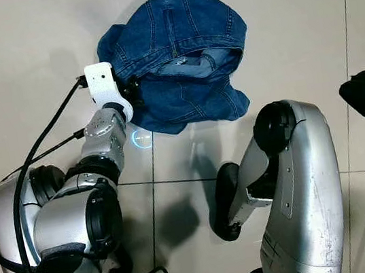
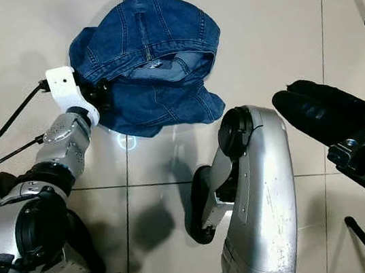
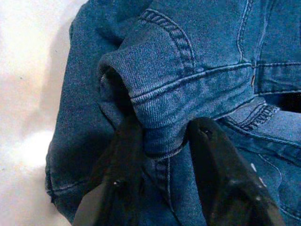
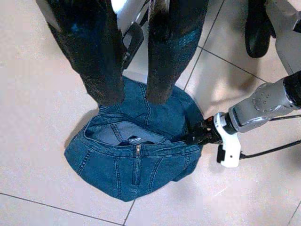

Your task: Hang hanger

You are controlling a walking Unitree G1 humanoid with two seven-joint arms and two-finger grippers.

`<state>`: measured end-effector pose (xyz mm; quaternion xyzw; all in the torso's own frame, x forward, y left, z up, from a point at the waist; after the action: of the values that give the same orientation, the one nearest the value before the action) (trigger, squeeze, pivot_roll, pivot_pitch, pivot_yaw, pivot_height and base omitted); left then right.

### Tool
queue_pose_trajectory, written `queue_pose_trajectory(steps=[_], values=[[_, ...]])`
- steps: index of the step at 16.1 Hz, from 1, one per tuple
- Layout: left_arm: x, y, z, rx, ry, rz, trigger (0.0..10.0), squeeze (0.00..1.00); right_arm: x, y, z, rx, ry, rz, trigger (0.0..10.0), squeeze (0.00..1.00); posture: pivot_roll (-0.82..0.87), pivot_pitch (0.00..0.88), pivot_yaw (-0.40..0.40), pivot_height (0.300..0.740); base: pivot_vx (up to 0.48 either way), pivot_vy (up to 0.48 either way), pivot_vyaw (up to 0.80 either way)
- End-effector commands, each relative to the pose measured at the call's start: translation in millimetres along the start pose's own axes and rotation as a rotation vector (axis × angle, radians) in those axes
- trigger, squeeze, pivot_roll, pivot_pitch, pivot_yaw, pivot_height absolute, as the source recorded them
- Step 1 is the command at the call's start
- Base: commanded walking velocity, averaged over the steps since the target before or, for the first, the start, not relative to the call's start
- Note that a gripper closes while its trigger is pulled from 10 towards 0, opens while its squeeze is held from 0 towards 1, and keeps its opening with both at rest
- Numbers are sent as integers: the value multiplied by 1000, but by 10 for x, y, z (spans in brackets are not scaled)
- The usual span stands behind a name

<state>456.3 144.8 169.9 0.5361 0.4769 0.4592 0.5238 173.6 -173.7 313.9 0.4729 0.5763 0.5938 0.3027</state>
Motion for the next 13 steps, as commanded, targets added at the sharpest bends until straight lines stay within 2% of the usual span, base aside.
queue_pose_trajectory(steps=[1, 8, 13], values=[[-54, -322, -79, 86, -15, -38, 0, 0, 18, -33, -22, 5, -3, 8, 10000, 0, -772, 810, -191, 300, 0, 0, 0], [-70, -288, -75, 60, -19, -49, 0, 0, 11, -34, -24, 9, -10, 3, 10000, 0, -775, 804, -192, 300, 0, 0, 0], [-165, 139, 3, -106, -77, -16, 0, 0, -6, -67, -23, 23, -19, 15, 10000, 0, -752, 791, -175, 300, 0, 0, 0]])
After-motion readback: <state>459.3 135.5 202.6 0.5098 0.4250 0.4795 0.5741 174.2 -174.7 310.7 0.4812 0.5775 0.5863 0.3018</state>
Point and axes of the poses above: a point about 5 cm out from each wrist's last joint towards the gripper, its own z axis pointing out of the wrist towards the gripper, its own y axis along the axis of the wrist's last joint, x = y × z, the point moved 5 cm from there along z, pointing out of the wrist towards the gripper, and after that the axes turned 8 degrees about z, right-handed, at the moved point
